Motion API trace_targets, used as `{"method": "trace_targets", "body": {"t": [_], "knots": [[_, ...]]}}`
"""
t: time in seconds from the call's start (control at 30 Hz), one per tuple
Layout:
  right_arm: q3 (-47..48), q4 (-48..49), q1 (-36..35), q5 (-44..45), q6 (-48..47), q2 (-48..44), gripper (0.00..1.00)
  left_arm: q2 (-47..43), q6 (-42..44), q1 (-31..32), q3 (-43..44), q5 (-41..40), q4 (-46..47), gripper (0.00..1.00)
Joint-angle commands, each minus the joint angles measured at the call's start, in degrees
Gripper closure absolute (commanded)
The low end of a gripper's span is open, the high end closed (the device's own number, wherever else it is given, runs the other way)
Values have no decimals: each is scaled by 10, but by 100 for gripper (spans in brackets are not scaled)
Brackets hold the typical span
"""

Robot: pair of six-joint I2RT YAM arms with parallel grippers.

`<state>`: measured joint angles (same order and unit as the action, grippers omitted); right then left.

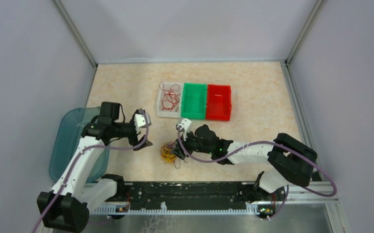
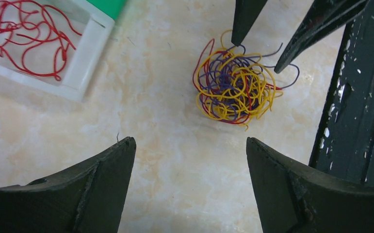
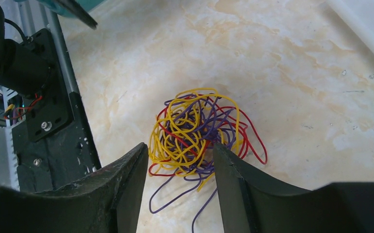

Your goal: Untangle the cables

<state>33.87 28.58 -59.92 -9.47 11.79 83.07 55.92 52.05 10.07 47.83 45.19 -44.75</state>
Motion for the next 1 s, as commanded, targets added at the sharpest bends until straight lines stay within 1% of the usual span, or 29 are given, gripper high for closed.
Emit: {"method": "trace_targets", "body": {"t": [0.0, 0.07, 0.13, 0.23, 0.3, 0.33, 0.37, 0.5, 0.7, 0.73, 0.8, 0.87, 0.97], "knots": [[3, 32, -7, -13, 19, 12, 50, -3, 62, 7, -36, 8, -2, 11], [-3, 48, -7, -12, 30, 26, 55, -4, 74, 10, -49, 3, -2, 13], [-5, 60, -7, -8, 35, 37, 62, -4, 82, 22, -62, -8, 24, 15], [-4, 71, -8, 3, 40, 41, 76, -3, 87, 46, -80, -30, 54, 17], [-1, 71, -7, 24, 38, 35, 88, 1, 78, 63, -89, -40, 79, 21], [-2, 72, -7, 38, 36, 25, 96, 3, 68, 72, -92, -46, 96, 23], [-5, 76, -6, 54, 34, 14, 100, 5, 56, 82, -95, -52, 118, 26], [-12, 96, -3, 57, 31, -28, 100, 13, 31, 93, -94, -38, 153, 33], [-6, 90, 4, 51, 30, -55, 100, 11, 7, 94, -84, 25, 173, 33], [-3, 81, 9, 52, 34, -52, 97, 14, 7, 94, -80, 31, 173, 33], [1, 68, 22, 36, 45, -33, 77, 21, 9, 94, -70, 34, 164, 33], [7, 55, 32, 14, 56, -7, 61, 29, 24, 94, -61, 27, 138, 33], [20, 44, 39, -22, 58, 44, 40, 30, 33, 94, -62, 5, 122, 29]]}}
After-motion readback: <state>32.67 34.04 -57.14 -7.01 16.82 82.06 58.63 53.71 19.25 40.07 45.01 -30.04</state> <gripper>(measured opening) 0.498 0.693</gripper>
